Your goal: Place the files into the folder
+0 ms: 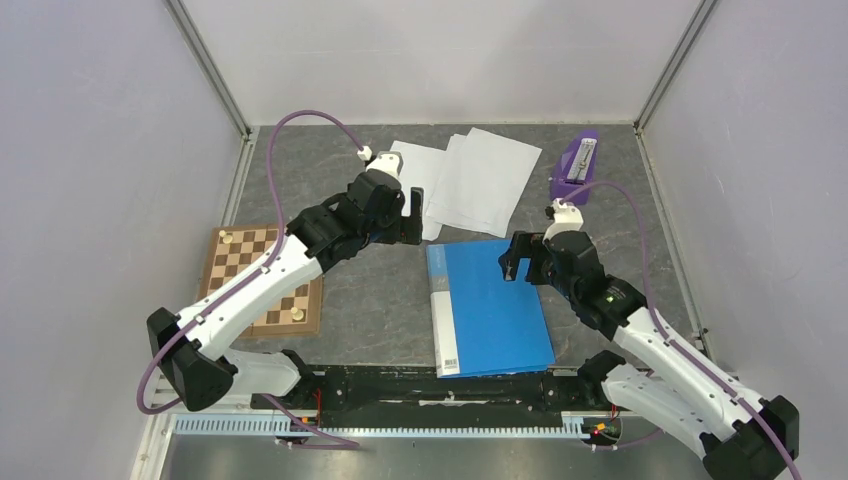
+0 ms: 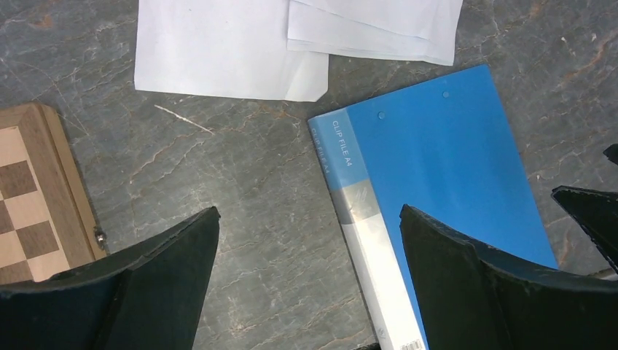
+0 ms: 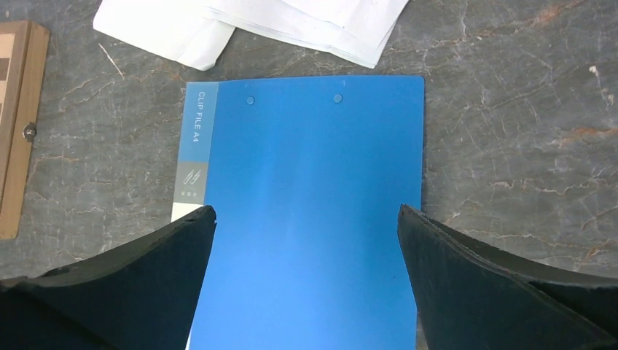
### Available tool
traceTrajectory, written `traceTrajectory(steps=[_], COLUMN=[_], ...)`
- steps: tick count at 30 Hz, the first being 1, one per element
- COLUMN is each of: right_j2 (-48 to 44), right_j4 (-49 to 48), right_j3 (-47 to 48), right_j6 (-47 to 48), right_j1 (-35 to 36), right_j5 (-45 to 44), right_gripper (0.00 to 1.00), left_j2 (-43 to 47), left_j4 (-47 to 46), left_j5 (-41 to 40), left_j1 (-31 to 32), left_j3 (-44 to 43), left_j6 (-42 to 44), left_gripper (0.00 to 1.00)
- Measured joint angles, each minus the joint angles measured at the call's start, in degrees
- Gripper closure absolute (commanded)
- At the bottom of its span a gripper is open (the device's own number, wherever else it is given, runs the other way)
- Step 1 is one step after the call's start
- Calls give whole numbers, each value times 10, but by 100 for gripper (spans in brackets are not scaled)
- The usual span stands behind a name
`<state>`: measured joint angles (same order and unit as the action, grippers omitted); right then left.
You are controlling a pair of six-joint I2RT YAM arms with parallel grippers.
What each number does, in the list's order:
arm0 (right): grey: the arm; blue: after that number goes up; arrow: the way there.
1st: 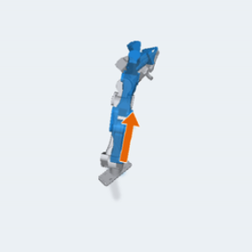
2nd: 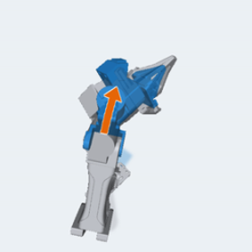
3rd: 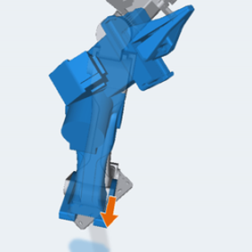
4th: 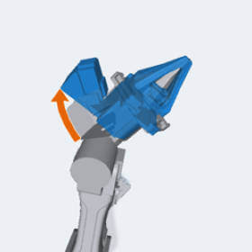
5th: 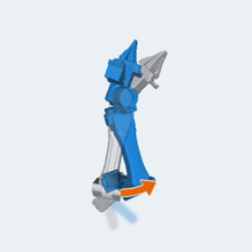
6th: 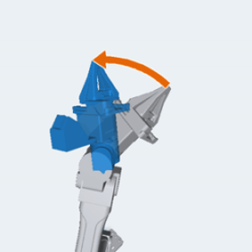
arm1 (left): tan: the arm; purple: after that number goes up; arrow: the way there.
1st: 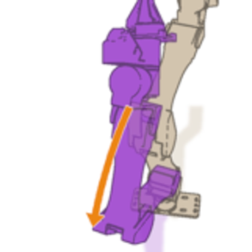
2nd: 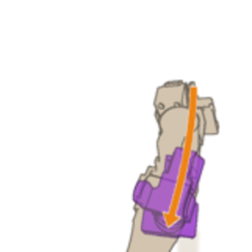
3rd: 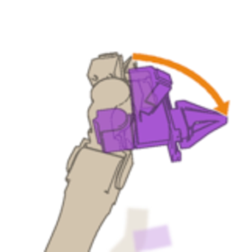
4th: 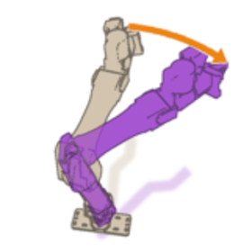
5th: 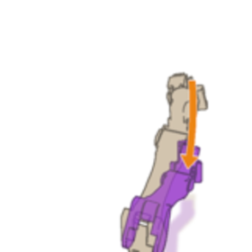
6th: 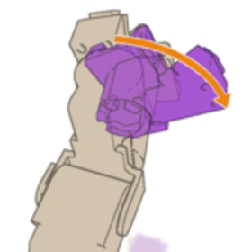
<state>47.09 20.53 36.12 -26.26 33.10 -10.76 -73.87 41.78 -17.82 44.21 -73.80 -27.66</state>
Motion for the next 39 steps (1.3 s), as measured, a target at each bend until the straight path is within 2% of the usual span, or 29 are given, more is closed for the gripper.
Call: traceTrajectory(steps=[5, 10, 18, 26, 39], right_j2=[-9, -23, -76, -50, -14], right_j4=[-3, -2, 16, -3, -36], right_j3=[-23, -73, -172, -184, -184], right_j6=[-17, -56, -204, -356, -528], right_j1=[0, 16, 210, 373, 521], right_j5=[2, 59, 82, 33, -52], right_gripper=[2, 2, 2, 2, 2], left_j2=[0, 0, -21, -31, -31], left_j4=[-2, -37, -88, -148, -214], left_j5=[4, 42, 104, 144, 169], left_j1=[0, 0, 0, 0, 0], left_j3=[7, 82, 185, 223, 277], left_j6=[0, -20, -68, -97, -121], left_gripper=[0, 0, 0, 0, 0])
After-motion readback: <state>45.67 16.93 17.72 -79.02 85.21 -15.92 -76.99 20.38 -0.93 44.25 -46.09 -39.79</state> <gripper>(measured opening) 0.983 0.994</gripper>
